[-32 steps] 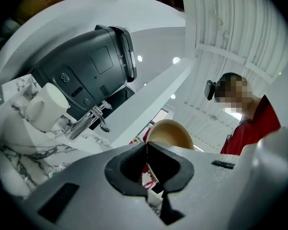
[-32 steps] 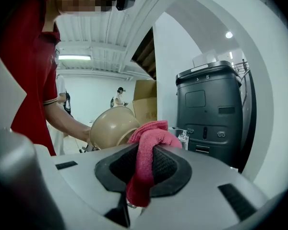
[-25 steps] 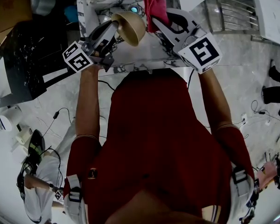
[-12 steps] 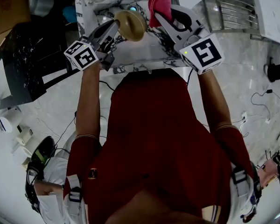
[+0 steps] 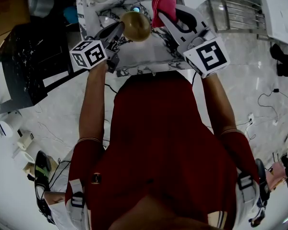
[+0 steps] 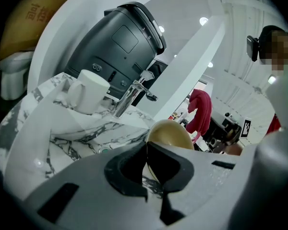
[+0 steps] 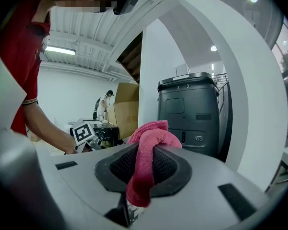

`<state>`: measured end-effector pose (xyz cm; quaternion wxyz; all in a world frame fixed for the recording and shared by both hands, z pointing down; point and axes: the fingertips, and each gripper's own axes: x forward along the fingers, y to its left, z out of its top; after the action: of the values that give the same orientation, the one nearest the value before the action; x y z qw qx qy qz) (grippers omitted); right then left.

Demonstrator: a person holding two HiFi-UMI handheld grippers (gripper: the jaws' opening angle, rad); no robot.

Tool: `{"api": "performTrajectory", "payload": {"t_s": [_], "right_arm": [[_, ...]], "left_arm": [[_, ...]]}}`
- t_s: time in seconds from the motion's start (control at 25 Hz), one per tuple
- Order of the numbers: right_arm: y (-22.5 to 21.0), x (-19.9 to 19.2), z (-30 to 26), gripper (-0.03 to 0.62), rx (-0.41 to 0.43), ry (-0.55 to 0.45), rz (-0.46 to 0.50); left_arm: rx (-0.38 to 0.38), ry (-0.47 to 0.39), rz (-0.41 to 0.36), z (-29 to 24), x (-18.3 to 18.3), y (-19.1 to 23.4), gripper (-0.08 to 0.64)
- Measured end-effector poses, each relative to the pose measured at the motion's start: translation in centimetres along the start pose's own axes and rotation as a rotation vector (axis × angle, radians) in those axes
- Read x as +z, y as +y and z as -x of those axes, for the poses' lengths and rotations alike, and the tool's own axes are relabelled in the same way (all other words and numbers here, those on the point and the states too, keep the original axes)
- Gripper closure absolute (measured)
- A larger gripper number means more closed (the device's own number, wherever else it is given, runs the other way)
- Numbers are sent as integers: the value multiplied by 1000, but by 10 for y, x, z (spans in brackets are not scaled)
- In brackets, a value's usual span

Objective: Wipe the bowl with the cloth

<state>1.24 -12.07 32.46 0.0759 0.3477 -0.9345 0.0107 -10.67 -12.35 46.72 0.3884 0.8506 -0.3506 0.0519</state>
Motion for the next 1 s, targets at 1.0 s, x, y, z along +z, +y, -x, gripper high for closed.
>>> {"api": "performTrajectory", "payload": {"t_s": [1.0], "right_arm": [[-2, -15, 1, 535, -49, 25, -28]], "left_arm": [[287, 335, 8, -38, -68, 65, 542]]}}
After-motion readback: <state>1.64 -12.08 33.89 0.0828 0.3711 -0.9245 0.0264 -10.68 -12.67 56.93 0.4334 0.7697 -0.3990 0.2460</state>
